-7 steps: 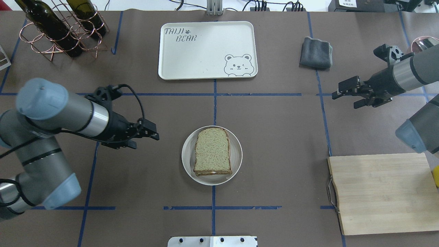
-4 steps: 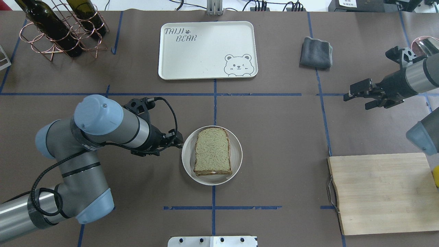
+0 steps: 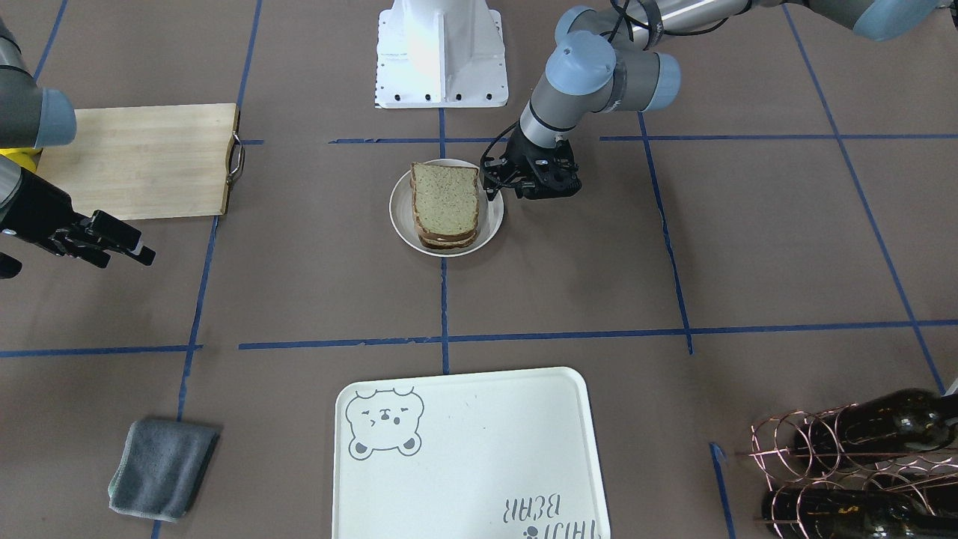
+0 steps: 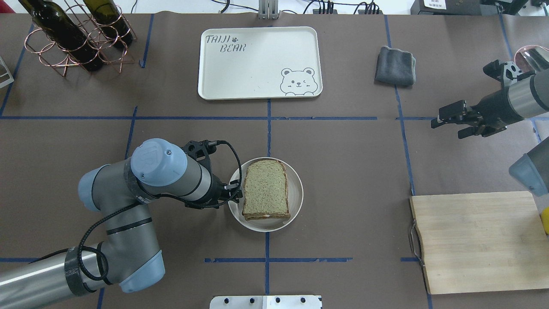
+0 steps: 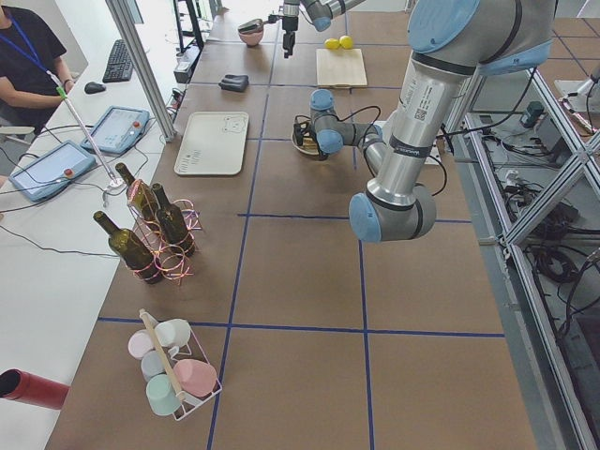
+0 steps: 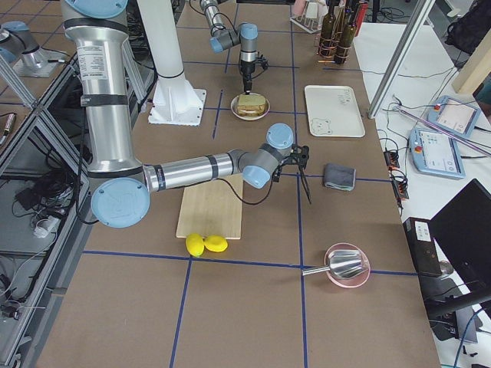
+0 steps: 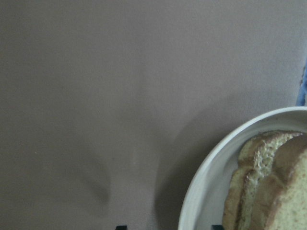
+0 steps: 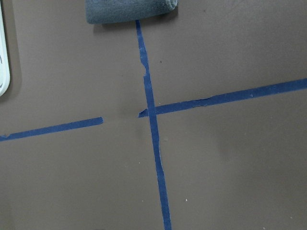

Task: Make sandwich and place on tray
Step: 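Move the left gripper to the white plate rim while the right gripper withdraws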

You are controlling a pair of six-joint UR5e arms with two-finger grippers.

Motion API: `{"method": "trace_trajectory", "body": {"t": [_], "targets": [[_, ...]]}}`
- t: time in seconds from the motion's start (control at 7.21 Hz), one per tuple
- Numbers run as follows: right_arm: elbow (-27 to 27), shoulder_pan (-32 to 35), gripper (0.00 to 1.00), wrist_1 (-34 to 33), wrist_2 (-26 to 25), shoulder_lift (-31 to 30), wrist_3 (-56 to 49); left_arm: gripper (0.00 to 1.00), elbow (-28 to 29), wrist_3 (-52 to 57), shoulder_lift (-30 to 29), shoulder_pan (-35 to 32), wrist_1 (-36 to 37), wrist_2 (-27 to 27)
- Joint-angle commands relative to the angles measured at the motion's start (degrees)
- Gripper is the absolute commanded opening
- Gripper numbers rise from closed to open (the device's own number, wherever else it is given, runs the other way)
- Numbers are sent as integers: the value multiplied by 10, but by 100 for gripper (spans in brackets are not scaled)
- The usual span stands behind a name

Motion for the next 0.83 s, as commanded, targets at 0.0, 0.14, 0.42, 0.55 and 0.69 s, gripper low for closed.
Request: {"method": "trace_trajectory", "body": {"t": [0.0,0.14,0.42,0.55,0.69], "targets": [[0,0,100,0,1,0,0,11,4,1,-5,3,0,1],[0,-1,100,0,2,0,0,0,4,2,-5,3,0,0],[0,0,100,0,3,0,0,0,-6,-3,-9,0,-3,-2],[2,1,100,1,4,-1,0,0,-8,-54,-12,-10,-25,-2],[4,5,100,1,5,-5,-1,0,-6,-105,-15,-31,-57,-3]]}}
